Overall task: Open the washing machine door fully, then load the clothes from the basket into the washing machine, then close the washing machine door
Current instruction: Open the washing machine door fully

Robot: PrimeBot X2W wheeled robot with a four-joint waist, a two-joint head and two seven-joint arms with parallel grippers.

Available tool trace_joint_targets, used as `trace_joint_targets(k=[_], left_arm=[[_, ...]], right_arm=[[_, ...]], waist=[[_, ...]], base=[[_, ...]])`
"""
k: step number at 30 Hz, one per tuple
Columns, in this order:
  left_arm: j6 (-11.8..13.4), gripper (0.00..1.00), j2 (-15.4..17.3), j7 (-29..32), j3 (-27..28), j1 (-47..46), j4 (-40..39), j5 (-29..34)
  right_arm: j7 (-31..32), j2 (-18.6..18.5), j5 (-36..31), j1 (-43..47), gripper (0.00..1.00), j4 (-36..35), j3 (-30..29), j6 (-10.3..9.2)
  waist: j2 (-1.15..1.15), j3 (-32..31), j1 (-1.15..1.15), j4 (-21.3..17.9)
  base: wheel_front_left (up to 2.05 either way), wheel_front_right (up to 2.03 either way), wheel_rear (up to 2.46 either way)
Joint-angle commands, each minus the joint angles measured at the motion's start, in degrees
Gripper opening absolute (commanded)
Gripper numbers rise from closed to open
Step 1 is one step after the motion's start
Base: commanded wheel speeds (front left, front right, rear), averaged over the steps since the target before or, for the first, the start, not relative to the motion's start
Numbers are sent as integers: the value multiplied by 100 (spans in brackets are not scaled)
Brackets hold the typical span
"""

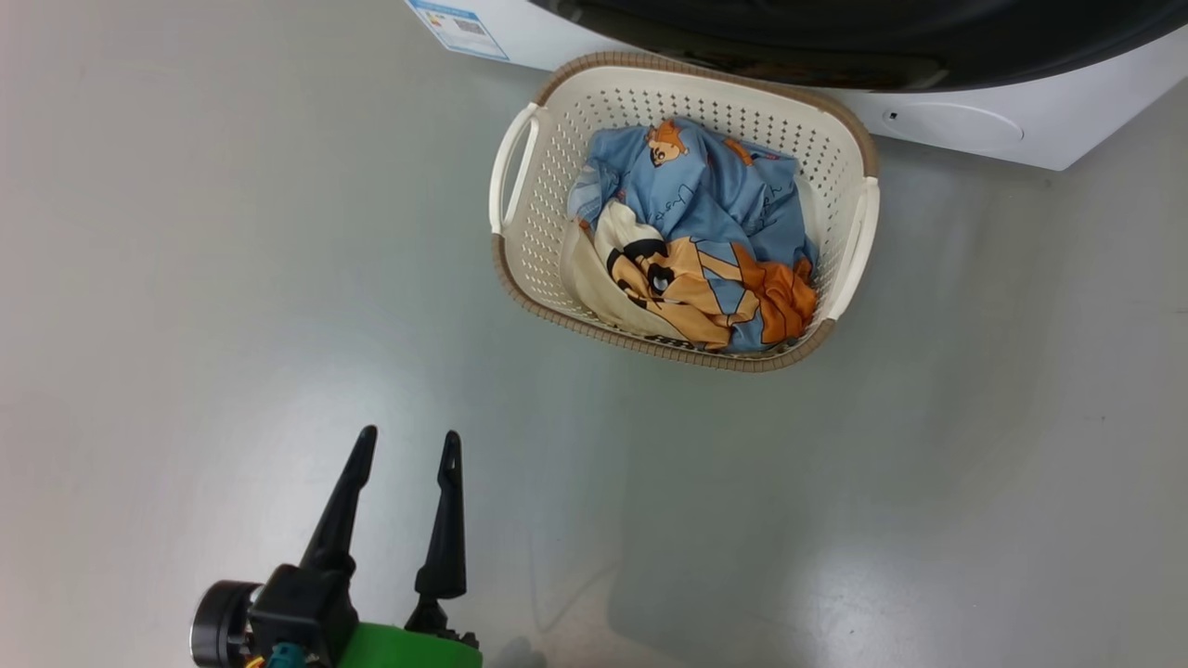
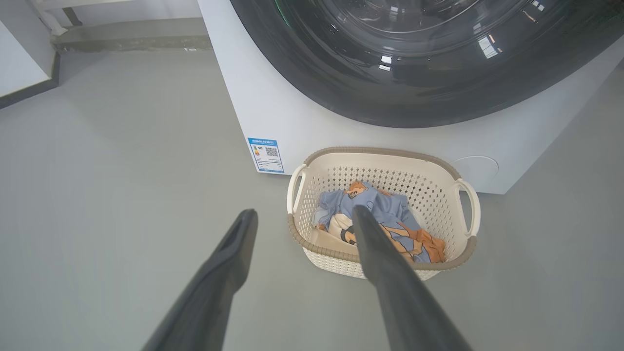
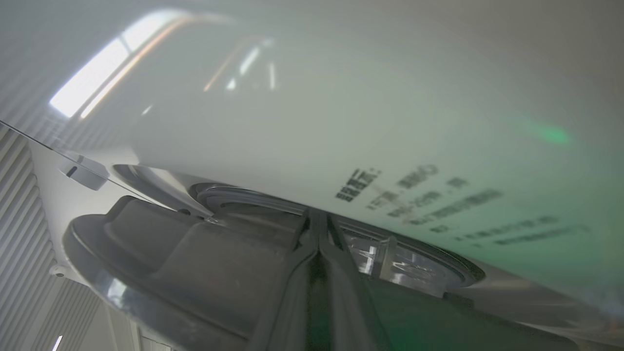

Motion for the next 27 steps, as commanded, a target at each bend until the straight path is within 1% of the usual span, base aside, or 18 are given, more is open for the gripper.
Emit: trace_joint_targets(k=[1, 16, 27], left_arm=[[45, 100, 76, -37, 171, 5, -77, -44], [73, 100, 76, -37, 230, -42, -113, -28], [49, 100, 76, -37, 289, -65, -51, 25]], right_arm=[[81, -5, -13, -127, 0, -190, 133, 10], [209, 0, 16, -197, 0, -129, 463, 10], [428, 57, 105, -69, 0, -188, 626, 10]], waist=[[0, -2, 0, -10], [0, -17, 0, -121], [0, -93, 0, -301]], base=[[0, 0, 0], [0, 0, 0], [0, 0, 0]])
